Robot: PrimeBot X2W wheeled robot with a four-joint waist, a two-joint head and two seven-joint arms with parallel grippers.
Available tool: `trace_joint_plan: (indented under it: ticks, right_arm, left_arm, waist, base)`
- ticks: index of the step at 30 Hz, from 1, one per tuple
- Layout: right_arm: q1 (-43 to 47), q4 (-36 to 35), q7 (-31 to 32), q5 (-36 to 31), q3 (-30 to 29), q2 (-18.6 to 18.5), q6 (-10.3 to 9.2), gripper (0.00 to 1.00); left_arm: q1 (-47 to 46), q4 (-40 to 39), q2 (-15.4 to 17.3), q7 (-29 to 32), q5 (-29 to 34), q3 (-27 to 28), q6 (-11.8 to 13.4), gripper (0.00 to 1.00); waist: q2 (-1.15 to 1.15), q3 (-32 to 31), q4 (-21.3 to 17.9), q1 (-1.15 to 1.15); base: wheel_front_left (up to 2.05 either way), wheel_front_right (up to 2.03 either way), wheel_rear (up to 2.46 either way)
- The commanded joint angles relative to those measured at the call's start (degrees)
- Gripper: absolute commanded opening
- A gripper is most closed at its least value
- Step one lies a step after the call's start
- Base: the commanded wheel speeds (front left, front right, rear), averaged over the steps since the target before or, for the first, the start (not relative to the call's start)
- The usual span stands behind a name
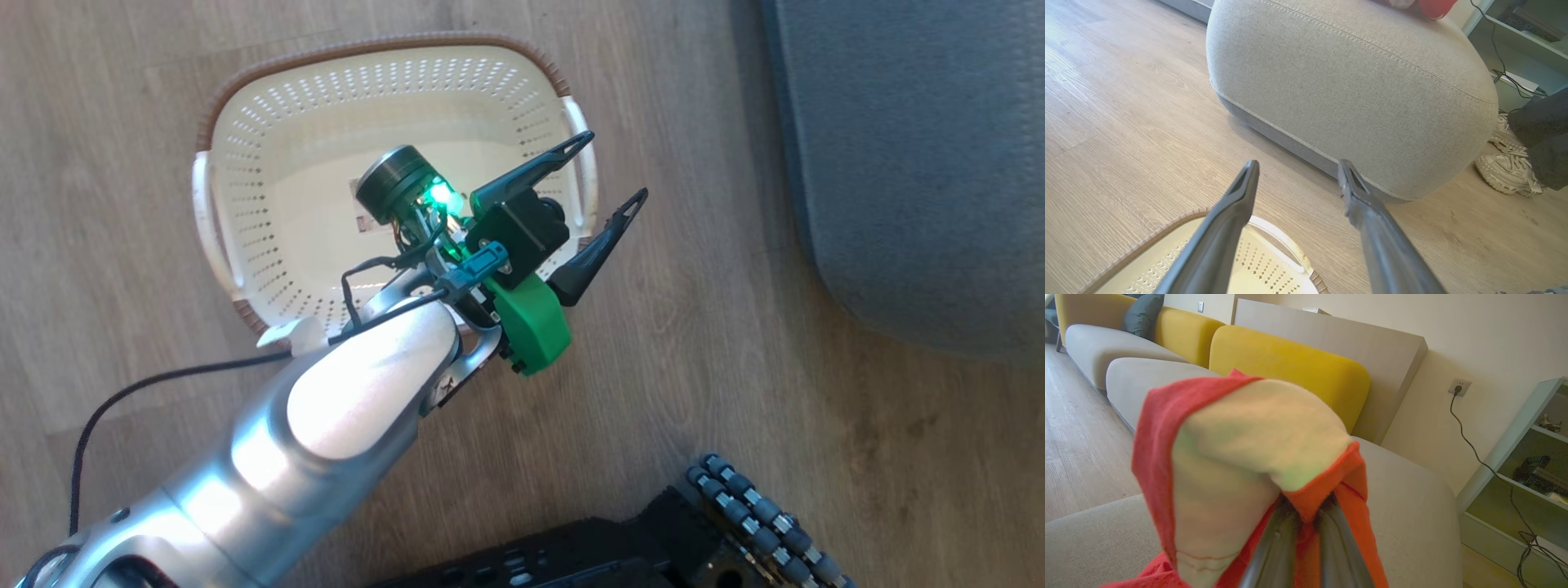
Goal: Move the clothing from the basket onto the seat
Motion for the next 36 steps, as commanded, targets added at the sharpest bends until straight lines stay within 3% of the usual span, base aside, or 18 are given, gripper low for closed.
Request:
trace_joint_plan:
  ticks: [1, 4, 5, 6, 7, 8, 13, 18, 36]
  right_arm:
    - [-0.36, 0.55, 0.18, -0.57, -1.13, -1.22, 0.4, 0.0]
    - [0.41, 4.32, -0.05, -1.25, -0.56, -0.81, 0.4, 0.0]
    - [0.74, 5.23, -0.21, -1.37, 0.2, -0.76, 0.4, 0.16]
    - [1.12, 6.07, -0.39, -1.25, 0.91, -0.67, 0.4, 0.44]
    - [1.5, 6.76, -0.57, -0.95, 1.6, -0.57, 0.4, 0.9]
    - [1.93, 7.3, -0.73, -0.45, 2.46, -0.39, 0.4, 1.0]
    - [4.8, 7.89, -1.01, 2.11, 5.95, 0.45, 0.4, 1.0]
    - [11.02, 3.9, -1.04, 5.67, 9.67, 2.14, 0.4, 1.0]
    - [30.04, -19.7, -1.06, 13.59, 25.06, 9.25, 0.4, 1.0]
  left_arm:
    - [-1.05, -1.58, -0.19, -0.58, 0.54, 0.8, 0.12, 1.0]
    - [-1.3, -0.94, -0.73, -1.29, 0.27, 0.84, 0.23, 1.0]
    - [-1.42, -0.74, -0.86, -1.49, 0.19, 0.86, 0.25, 1.0]
    - [-1.53, -0.53, -0.99, -1.72, 0.12, 0.88, 0.26, 1.0]
    - [-1.62, -0.32, -1.12, -1.94, 0.07, 0.88, 0.28, 1.0]
    - [-1.68, -0.07, -1.26, -2.19, 0.01, 0.84, 0.28, 1.0]
    - [-1.58, 0.97, -1.81, -3.13, -0.45, 0.87, 0.35, 1.0]
    - [-1.16, 2.45, -2.34, -4.3, -1.13, 1.13, 0.44, 1.0]
    - [5.19, 3.73, -2.45, -6.06, -1.99, 7.99, 2.38, 1.0]
  waist:
    - [0.0, 0.49, 1.08, -0.01]
    - [0.0, 0.1, 2.0, -0.01]
    - [0.0, -0.03, 2.22, -0.01]
    - [0.0, -0.24, 2.45, -0.01]
    - [0.0, -0.46, 2.63, -0.01]
    - [0.0, -0.82, 2.83, -0.01]
    - [0.0, -2.29, 3.34, -0.01]
    - [0.0, -4.43, 3.7, -0.01]
    - [0.0, -15.75, 7.28, -0.01]
  base:
    - [0.0, 0.0, 0.0]
    - [0.0, 0.0, 0.0]
    - [0.0, 0.0, 0.0]
    - [0.0, 0.0, 0.0]
    - [0.0, 0.0, 0.0]
    - [0.0, 0.0, 0.0]
    - [0.0, 0.0, 0.0]
    - [0.0, 0.0, 0.0]
    - [0.0, 0.0, 0.0]
